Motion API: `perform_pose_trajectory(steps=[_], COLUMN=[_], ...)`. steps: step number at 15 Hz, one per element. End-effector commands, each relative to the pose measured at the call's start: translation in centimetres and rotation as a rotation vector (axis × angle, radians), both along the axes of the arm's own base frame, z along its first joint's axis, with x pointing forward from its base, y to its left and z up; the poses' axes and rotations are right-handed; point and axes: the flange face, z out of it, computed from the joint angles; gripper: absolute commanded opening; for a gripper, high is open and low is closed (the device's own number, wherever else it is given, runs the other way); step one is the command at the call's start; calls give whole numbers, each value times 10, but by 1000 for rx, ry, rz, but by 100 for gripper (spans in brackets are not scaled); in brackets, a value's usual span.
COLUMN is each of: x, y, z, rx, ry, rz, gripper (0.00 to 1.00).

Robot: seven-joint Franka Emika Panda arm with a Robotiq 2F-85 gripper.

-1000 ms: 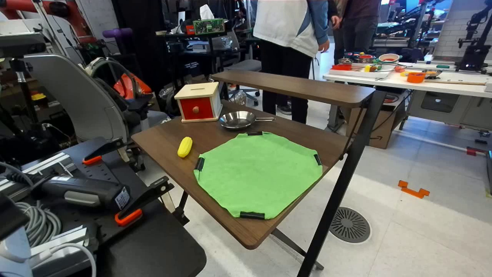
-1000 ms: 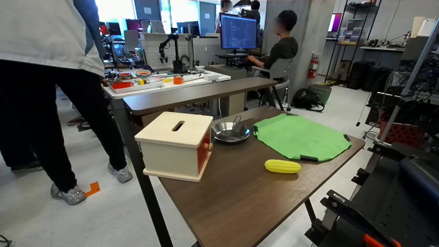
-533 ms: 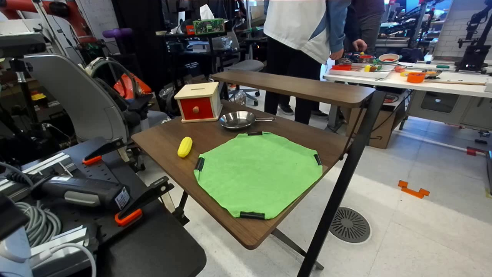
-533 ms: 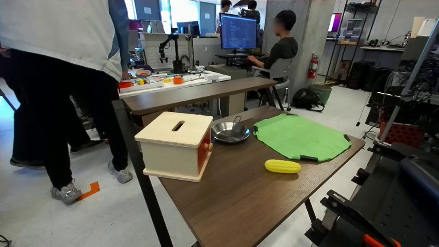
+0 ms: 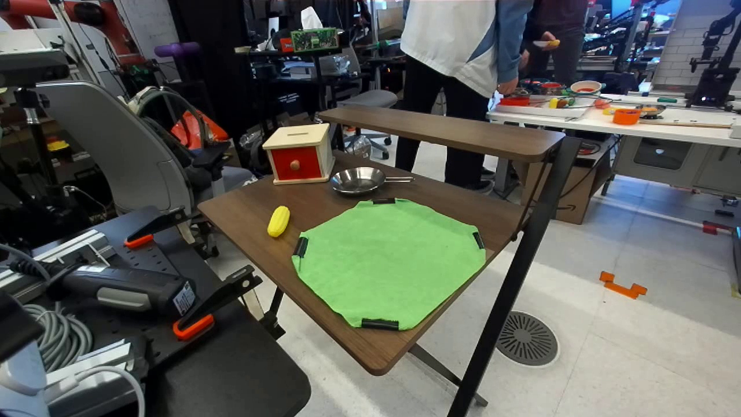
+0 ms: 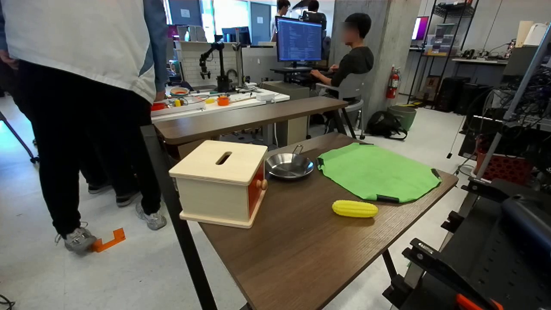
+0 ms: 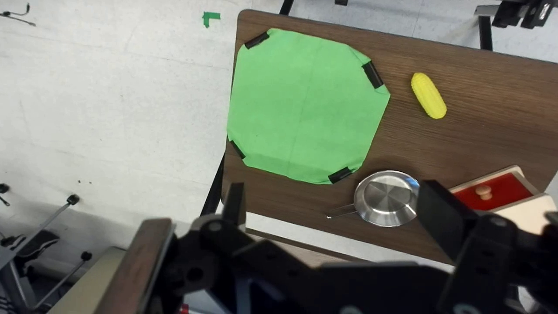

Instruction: Move the green towel backwards.

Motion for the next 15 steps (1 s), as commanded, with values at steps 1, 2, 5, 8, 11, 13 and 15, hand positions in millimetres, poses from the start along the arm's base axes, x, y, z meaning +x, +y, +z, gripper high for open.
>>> perform_pose_trajectory(steps=[1,2,5,8,11,13,15], x=[24,29,44,54,58,60,64], y=[-15,-20,-39,-55,-63,-62,-62], z=[-56,-77,-141,-207,-266,-304,-338], rx=[11,18,72,135,223,291,336], ry=[-37,-49,-56,-26,16,44,76], rz=[38,49,93,94,67,32,-7], gripper=[100,100,100,100,100,100,100])
